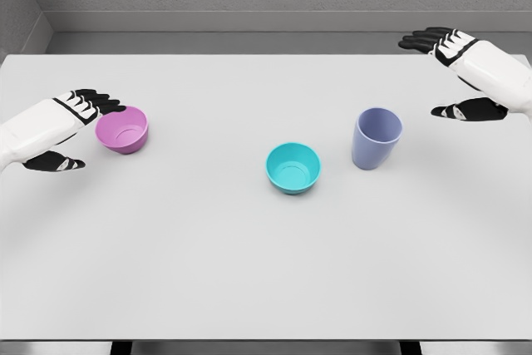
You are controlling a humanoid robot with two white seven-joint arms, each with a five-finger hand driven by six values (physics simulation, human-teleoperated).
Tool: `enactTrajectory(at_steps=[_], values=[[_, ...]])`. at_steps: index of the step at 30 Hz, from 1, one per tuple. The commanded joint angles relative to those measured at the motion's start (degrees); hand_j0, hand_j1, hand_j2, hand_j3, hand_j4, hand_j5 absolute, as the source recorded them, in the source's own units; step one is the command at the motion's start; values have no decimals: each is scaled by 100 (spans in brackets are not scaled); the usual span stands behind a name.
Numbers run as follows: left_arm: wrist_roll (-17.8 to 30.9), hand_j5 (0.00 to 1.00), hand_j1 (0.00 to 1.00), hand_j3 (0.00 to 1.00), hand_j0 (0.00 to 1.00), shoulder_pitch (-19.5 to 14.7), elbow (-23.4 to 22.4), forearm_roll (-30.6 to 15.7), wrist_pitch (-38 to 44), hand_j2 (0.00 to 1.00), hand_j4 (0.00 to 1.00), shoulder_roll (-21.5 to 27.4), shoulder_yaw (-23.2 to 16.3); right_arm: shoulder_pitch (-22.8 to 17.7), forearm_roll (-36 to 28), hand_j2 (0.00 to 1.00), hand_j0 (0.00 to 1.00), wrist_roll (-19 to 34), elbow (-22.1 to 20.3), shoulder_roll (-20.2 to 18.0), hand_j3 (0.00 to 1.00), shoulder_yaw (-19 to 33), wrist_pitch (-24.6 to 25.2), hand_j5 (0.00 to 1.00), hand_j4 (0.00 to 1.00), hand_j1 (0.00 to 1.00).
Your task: Stacking bowl and cup with both arms
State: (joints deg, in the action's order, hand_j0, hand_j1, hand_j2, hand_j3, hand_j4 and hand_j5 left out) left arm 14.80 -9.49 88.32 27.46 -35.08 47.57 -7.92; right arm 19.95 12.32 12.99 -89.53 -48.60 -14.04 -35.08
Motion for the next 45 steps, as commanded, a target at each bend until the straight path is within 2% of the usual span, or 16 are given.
enactTrajectory(at_steps=[1, 7, 9, 12, 14, 16, 18, 19, 22, 24, 25, 28, 31, 34, 43, 45], values=[[-3, 100, 100, 100, 100, 0, 1, -39, 8, 100, 100, 6, 1, -9, -45, 100, 100, 2, -3, -9, 100, -2, 8, 100, 100, 100], [23, 100, 100, 100, 100, -18, 1, 5, 8, 100, 100, 24, 1, -18, -46, 100, 100, 2, 6, -141, 100, 7, 8, 100, 100, 100], [778, 100, 100, 100, 100, -132, 10, -21, 8, 100, 100, 41, 10, -9, -28, 100, 100, 20, 23, -193, 100, -2, 8, 100, 100, 100], [1719, 100, 100, 100, 100, -755, 10, -39, 8, 100, 100, 24, 1, 35, -37, 100, 100, 20, 32, -483, 100, -231, 8, 100, 100, 100], [1763, 100, 100, 100, 100, -879, -34, -56, 8, 100, 100, 41, -87, 35, -63, 100, 100, 2, 5, -887, 100, -433, 8, 100, 100, 100], [1772, 100, 100, 100, 100, -984, -34, -30, 8, 100, 100, 155, -174, 105, -81, 100, 100, 2, -3, -1037, 100, -477, 8, 100, 100, 100], [1781, 100, 100, 100, 100, -1239, -52, -39, 8, 100, 100, 349, -543, 307, -46, 100, 100, 11, -12, -1160, 100, -486, 8, 100, 100, 100], [2020, 100, 100, 100, 100, -1388, -52, -74, 8, 100, 100, 402, -693, 387, -37, 100, 100, 11, -144, -1292, 100, -494, 8, 100, 100, 100], [2020, 100, 100, 100, 100, -1661, -104, -610, 8, 100, 100, 472, -746, 413, -63, 100, 100, 11, -188, -1292, 100, -494, 8, 100, 100, 100], [2020, 100, 100, 100, 100, -2144, -209, -1031, 8, 100, 100, 525, -1343, 413, -28, 100, 100, 11, -337, -1292, 100, -494, 8, 100, 100, 100], [2020, 100, 100, 100, 100, -2557, -368, -1111, 8, 100, 100, 534, -1765, 413, -28, 100, 100, 20, -328, -1292, 100, -494, 8, 100, 100, 100], [2020, 100, 100, 100, 100, -3269, -675, -1568, 8, 100, 100, 463, -2442, 500, 218, 100, 100, 318, -320, -1038, 100, -477, 8, 100, 100, 100], [2020, 100, 100, 100, 100, -3463, -684, -1656, 8, 100, 100, 367, -2758, 527, 236, 100, 100, 758, -320, -511, 100, -451, 8, 100, 100, 100], [2020, 100, 100, 100, 100, -3630, -728, -1647, 8, 100, 100, 235, -2882, 527, 201, 100, 100, 749, -311, -405, 100, -494, 8, 100, 100, 100], [2020, 100, 100, 100, 100, -3639, -957, -1630, 8, 100, 100, 296, -2873, 598, -98, 100, 100, 749, -144, -1116, 100, -960, 8, 100, 100, 100], [2020, 100, 100, 100, 100, -3577, -922, -1305, 8, 100, 100, 226, -2873, 598, -169, 100, 100, 758, -118, -1213, 100, -978, 8, 100, 100, 100]])
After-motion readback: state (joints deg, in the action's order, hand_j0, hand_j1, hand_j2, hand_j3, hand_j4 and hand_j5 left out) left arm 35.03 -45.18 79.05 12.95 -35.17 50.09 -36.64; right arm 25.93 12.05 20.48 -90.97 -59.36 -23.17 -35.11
